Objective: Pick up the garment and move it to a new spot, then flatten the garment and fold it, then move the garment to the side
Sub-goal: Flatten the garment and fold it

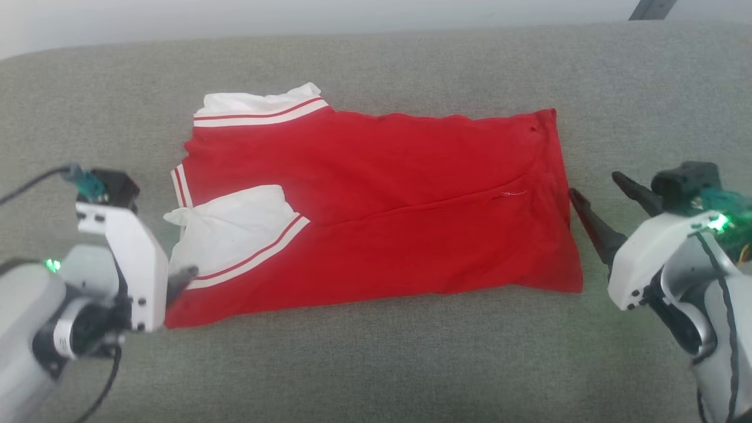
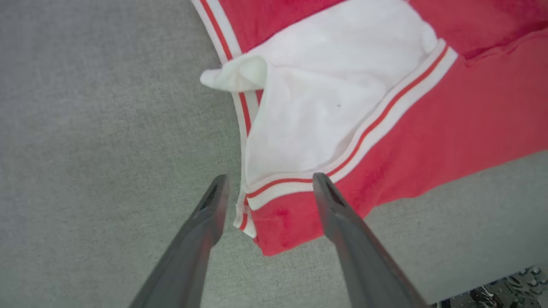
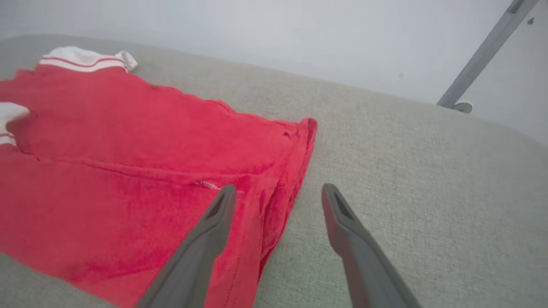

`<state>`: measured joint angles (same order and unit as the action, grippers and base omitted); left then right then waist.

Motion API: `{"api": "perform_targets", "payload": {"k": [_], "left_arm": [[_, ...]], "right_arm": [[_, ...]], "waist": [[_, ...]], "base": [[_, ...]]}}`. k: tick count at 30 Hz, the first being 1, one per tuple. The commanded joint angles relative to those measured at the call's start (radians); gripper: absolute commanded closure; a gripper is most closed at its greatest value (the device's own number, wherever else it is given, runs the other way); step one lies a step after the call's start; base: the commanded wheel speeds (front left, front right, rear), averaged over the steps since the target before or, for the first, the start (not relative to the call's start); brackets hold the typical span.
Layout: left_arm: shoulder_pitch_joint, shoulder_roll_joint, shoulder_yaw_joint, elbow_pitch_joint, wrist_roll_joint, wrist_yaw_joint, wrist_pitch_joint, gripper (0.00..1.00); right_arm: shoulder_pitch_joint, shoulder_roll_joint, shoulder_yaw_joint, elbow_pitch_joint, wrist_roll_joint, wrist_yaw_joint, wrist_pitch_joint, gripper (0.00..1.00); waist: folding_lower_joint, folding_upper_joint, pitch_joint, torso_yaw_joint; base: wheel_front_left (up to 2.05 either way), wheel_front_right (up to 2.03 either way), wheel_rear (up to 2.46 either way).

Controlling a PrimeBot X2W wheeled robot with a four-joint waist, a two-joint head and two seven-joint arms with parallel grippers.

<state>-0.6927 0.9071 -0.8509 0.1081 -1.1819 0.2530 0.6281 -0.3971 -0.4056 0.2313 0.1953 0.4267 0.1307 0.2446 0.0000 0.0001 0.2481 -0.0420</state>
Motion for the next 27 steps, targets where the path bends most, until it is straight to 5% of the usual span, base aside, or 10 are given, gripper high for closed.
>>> {"api": "perform_targets", "payload": {"k": [1, 7, 12, 24, 25, 26, 27], "left_arm": [[0.025, 0.009, 0.005, -0.018, -0.013, 0.014, -0.001, 0.00], [0.107, 0.051, 0.019, -0.081, -0.045, 0.052, -0.029, 0.00], [0.140, 0.046, 0.008, -0.045, -0.033, 0.037, -0.063, 0.00], [0.148, -0.079, -0.026, 0.246, -0.037, -0.046, -0.115, 0.00], [0.145, -0.090, -0.037, 0.261, -0.033, -0.060, -0.108, 0.60], [0.144, -0.103, -0.037, 0.277, -0.039, -0.063, -0.104, 1.00], [0.139, -0.113, -0.041, 0.290, -0.039, -0.073, -0.100, 1.00]], "right_arm": [[0.023, 0.021, -0.025, -0.023, -0.025, 0.000, -0.011, 0.00], [0.104, 0.122, -0.155, -0.142, -0.124, 0.000, -0.023, 0.00], [0.150, 0.185, -0.216, -0.212, -0.171, 0.000, -0.011, 0.00], [0.232, 0.280, -0.256, -0.268, -0.196, 0.000, 0.102, 0.00], [0.234, 0.282, -0.257, -0.267, -0.192, 0.000, 0.127, 0.00], [0.238, 0.285, -0.259, -0.264, -0.183, 0.000, 0.156, 0.00], [0.240, 0.288, -0.259, -0.263, -0.176, 0.000, 0.184, 0.00]], "waist": [[0.0000, -0.0001, 0.002, -0.002], [0.0000, -0.0001, 0.018, -0.011], [0.0000, -0.0001, 0.035, -0.021], [0.0000, -0.0001, 0.068, -0.045], [0.0000, -0.0001, 0.070, -0.045], [0.0000, -0.0001, 0.071, -0.043], [0.0000, -0.0001, 0.073, -0.040]], "base": [[0.00, 0.00, 0.00], [0.00, 0.00, 0.00], [0.00, 0.00, 0.00], [0.00, 0.00, 0.00], [0.00, 0.00, 0.00], [0.00, 0.00, 0.00], [0.00, 0.00, 0.00]]}}
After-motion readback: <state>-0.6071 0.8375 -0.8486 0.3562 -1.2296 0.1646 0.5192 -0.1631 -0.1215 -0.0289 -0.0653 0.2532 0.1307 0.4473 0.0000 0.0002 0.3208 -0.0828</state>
